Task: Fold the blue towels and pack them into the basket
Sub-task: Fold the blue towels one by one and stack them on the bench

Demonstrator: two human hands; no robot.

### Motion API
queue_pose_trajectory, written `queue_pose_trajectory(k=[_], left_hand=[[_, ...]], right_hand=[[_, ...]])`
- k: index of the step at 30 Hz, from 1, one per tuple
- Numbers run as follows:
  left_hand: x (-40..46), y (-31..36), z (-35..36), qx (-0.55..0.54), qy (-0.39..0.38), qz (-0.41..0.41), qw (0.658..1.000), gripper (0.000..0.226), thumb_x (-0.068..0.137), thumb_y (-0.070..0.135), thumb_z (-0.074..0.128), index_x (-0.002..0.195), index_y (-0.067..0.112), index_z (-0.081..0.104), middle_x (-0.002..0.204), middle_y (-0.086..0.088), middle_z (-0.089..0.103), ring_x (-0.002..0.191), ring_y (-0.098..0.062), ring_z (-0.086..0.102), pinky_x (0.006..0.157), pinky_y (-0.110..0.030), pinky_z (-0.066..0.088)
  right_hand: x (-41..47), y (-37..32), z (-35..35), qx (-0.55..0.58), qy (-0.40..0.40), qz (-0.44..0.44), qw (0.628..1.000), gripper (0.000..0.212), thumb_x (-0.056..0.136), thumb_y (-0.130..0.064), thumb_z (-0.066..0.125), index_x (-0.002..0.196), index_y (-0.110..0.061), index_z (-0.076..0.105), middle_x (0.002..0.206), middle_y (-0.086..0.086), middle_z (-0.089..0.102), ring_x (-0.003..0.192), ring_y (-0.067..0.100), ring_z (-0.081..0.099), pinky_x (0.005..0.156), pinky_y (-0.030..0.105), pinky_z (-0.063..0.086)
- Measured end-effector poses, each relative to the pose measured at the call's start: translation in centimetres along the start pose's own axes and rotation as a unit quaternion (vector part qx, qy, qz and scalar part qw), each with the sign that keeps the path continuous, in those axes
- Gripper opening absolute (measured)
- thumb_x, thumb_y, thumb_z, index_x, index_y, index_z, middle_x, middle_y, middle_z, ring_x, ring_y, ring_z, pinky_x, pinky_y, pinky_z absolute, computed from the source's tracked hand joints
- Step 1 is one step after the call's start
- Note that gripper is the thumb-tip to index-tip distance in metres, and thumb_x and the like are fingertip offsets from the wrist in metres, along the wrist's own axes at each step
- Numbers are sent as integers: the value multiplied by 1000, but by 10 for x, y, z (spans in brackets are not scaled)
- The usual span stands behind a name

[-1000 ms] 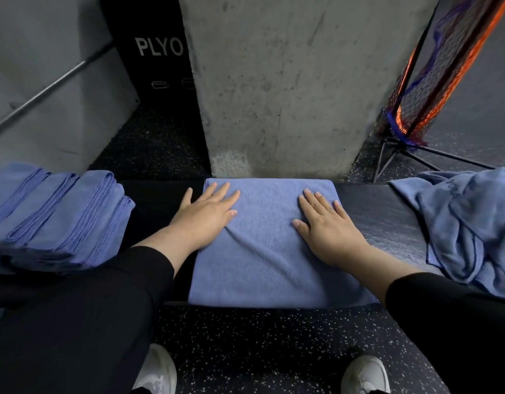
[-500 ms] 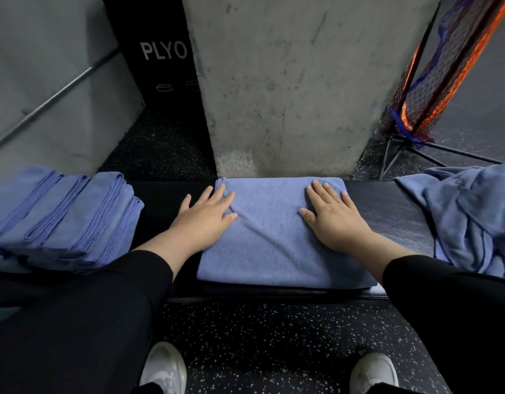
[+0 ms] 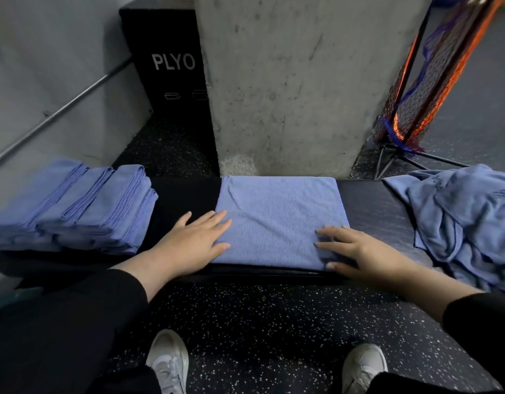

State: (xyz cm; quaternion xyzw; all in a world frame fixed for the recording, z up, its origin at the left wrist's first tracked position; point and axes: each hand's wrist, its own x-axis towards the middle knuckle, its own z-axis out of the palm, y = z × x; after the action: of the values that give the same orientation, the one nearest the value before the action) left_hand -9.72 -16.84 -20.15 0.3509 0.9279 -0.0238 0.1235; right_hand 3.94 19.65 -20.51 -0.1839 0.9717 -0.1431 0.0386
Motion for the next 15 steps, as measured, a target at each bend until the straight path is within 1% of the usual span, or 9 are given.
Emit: queue_pose_trajectory(k=[2, 3, 4, 5, 7, 9, 12, 14, 15], left_hand=[[-8, 2, -2, 27, 53, 30, 998, 61, 100, 61, 22, 150, 31, 43, 162, 7, 30, 151, -8, 21, 125, -44, 8], [-11, 6, -5, 33, 74, 47, 996, 66, 95, 64, 17, 138, 32, 55, 149, 9, 45, 143, -9, 36, 122, -42, 15], [-14, 11, -8, 35, 80, 63, 994, 70, 90, 67, 13, 129, 33, 61, 135, 12, 52, 132, -8, 44, 118, -39, 21], [-17, 17, -8, 34, 77, 74, 994, 72, 88, 69, 12, 126, 35, 61, 126, 14, 52, 123, -8, 47, 113, -37, 26], [-17, 28, -7, 29, 75, 82, 993, 73, 87, 72, 14, 129, 35, 59, 122, 14, 51, 117, -9, 48, 107, -36, 32], [-14, 39, -7, 31, 90, 93, 991, 71, 88, 74, 17, 129, 35, 59, 120, 14, 51, 115, -10, 49, 102, -36, 36], [-6, 58, -11, 26, 92, 102, 990, 63, 90, 74, 27, 130, 34, 55, 121, 14, 50, 114, -11, 49, 99, -34, 35], [1, 65, -12, 18, 97, 94, 991, 51, 94, 67, 39, 127, 32, 55, 121, 14, 49, 114, -11, 48, 97, -32, 34], [5, 66, -11, 14, 103, 89, 991, 42, 95, 59, 45, 124, 31, 56, 119, 13, 49, 113, -11, 48, 95, -32, 33]], right_hand=[[-12, -3, -9, 16, -13, 15, 1000, 55, 93, -64, 51, 127, -24, 65, 142, -3, 53, 126, 11, 51, 109, 13, 31], [-16, -5, -14, 15, -15, 19, 1000, 52, 90, -62, 55, 123, -24, 65, 138, -4, 53, 123, 8, 51, 105, 5, 26], [-19, -7, -16, 7, -9, 20, 1000, 46, 89, -59, 58, 120, -24, 66, 134, -6, 55, 119, 7, 52, 102, 1, 25], [-20, -7, -16, -7, 7, 14, 1000, 39, 90, -53, 60, 115, -25, 67, 130, -7, 56, 115, 8, 55, 99, 3, 30], [-18, -8, -12, -38, 42, 7, 998, 27, 89, -42, 58, 107, -25, 68, 121, -8, 60, 106, 13, 62, 91, 19, 48], [-12, -9, -8, -47, 56, 23, 997, 26, 89, -37, 51, 100, -20, 68, 111, -6, 63, 97, 19, 65, 82, 33, 56], [-1, -13, -8, -12, 99, 97, 990, 27, 92, -37, 46, 94, -16, 62, 94, -2, 64, 88, 25, 62, 77, 41, 52], [5, -13, -12, 36, 122, 158, 979, 15, 96, -30, 53, 97, -17, 61, 89, 1, 67, 84, 25, 61, 75, 38, 48], [8, -13, -14, 57, 126, 177, 974, 10, 97, -26, 55, 98, -18, 60, 86, 0, 68, 81, 25, 60, 72, 36, 45]])
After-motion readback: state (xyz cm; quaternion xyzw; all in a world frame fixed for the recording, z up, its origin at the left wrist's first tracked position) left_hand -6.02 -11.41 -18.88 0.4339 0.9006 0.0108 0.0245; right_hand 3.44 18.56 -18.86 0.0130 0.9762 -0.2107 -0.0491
